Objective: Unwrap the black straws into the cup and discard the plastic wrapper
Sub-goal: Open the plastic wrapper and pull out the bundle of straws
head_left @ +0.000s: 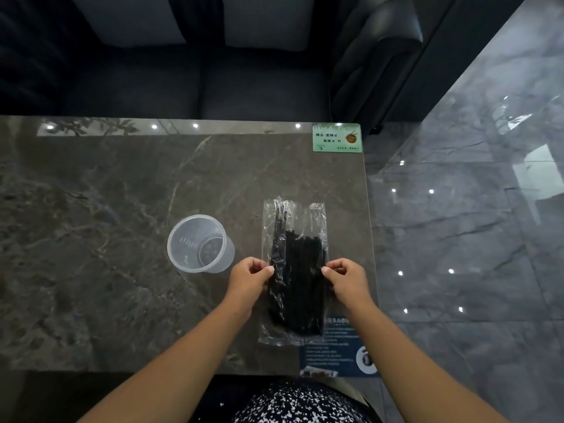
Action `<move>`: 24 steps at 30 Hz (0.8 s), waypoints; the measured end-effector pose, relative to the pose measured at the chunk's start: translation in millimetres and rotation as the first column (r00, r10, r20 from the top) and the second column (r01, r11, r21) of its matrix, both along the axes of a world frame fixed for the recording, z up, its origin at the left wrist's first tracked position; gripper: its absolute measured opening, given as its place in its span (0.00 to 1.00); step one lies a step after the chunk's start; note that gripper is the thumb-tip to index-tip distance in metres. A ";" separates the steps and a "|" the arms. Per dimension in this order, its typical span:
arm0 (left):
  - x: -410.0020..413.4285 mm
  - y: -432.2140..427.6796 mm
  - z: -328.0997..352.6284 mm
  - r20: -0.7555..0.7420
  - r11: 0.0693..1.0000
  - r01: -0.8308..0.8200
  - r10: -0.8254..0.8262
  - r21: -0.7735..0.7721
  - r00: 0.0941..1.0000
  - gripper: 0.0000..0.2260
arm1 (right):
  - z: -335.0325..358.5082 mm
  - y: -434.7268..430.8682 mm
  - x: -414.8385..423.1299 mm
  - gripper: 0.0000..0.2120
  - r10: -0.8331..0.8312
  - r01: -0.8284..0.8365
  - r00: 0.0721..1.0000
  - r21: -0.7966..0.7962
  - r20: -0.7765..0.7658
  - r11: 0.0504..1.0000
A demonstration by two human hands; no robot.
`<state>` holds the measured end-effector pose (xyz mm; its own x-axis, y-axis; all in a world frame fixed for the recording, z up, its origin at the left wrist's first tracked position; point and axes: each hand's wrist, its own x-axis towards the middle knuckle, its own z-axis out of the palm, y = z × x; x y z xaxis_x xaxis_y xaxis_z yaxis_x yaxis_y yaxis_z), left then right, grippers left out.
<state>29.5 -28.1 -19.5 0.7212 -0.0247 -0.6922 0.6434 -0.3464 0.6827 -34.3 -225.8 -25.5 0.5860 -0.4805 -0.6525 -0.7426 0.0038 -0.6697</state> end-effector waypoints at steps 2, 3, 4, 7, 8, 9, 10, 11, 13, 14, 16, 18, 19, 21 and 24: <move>0.3 -0.4 3.7 -0.023 0.993 -0.025 0.022 -0.111 0.999 0.05 | 3.8 -1.4 -0.9 0.02 -0.069 0.066 0.997 0.078 0.032 0.995; 1.1 -0.9 6.5 -0.034 0.985 -0.038 0.033 -0.169 0.999 0.06 | 7.1 -2.9 -0.8 0.02 -0.110 0.104 0.993 0.120 0.046 0.987; 2.5 -1.2 10.0 -0.036 0.975 -0.045 0.038 -0.218 0.999 0.06 | 11.5 -4.9 0.2 0.02 -0.153 0.141 0.987 0.172 0.058 0.975; 11.0 -4.1 25.3 0.021 0.952 -0.041 0.049 -0.304 0.999 0.06 | 33.3 -13.4 6.2 0.04 -0.231 0.182 0.965 0.317 0.126 0.931; 14.7 -5.8 32.5 0.053 0.947 -0.033 0.053 -0.321 0.997 0.06 | 42.2 -17.3 9.2 0.03 -0.231 0.167 0.958 0.325 0.170 0.931; 18.9 -8.2 41.4 0.088 0.942 -0.023 0.056 -0.335 0.995 0.06 | 52.3 -21.4 12.6 0.03 -0.223 0.144 0.949 0.323 0.222 0.935; 23.1 -10.7 51.0 0.126 0.936 -0.013 0.061 -0.352 0.990 0.07 | 63.2 -25.5 16.5 0.03 -0.212 0.118 0.936 0.317 0.281 0.941; 27.4 -13.2 61.3 0.164 0.929 -0.001 0.066 -0.370 0.984 0.07 | 74.7 -29.7 20.2 0.03 -0.199 0.092 0.918 0.307 0.342 0.947; 34.5 -16.2 83.4 0.249 0.914 0.040 0.068 -0.404 0.966 0.06 | 96.4 -38.6 25.3 0.06 -0.158 0.033 0.870 0.264 0.468 0.964; 37.2 -16.5 93.3 0.290 0.902 0.065 0.069 -0.427 0.955 0.05 | 106.2 -42.5 26.6 0.08 -0.125 -0.001 0.840 0.233 0.528 0.972; 39.9 -17.2 108.5 0.352 0.879 0.114 0.064 -0.463 0.934 0.04 | 122.2 -47.8 26.7 0.10 -0.055 -0.069 0.791 0.178 0.610 0.982; 39.0 -22.2 113.9 0.393 0.900 0.110 0.073 -0.423 0.917 0.03 | 129.3 -48.5 27.3 0.08 -0.023 -0.081 0.782 0.138 0.622 0.987; 38.2 -26.7 113.8 0.409 0.922 0.081 0.089 -0.379 0.908 0.03 | 130.0 -48.3 28.8 0.07 -0.026 -0.062 0.789 0.122 0.614 0.991; 36.5 -35.3 111.0 0.426 0.950 0.012 0.129 -0.311 0.895 0.04 | 127.5 -49.1 31.7 0.05 -0.060 -0.011 0.796 0.114 0.602 0.993; 39.4 -35.1 107.0 0.465 0.959 0.018 0.120 -0.283 0.877 0.08 | 120.3 -54.9 36.5 0.05 -0.100 0.019 0.776 0.135 0.622 0.991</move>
<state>68.9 -63.2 87.5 0.9644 -0.1145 -0.2384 0.2303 -0.0794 0.9699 2.2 -280.7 94.9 0.8567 -0.4739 -0.2036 -0.1548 0.1404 -0.9779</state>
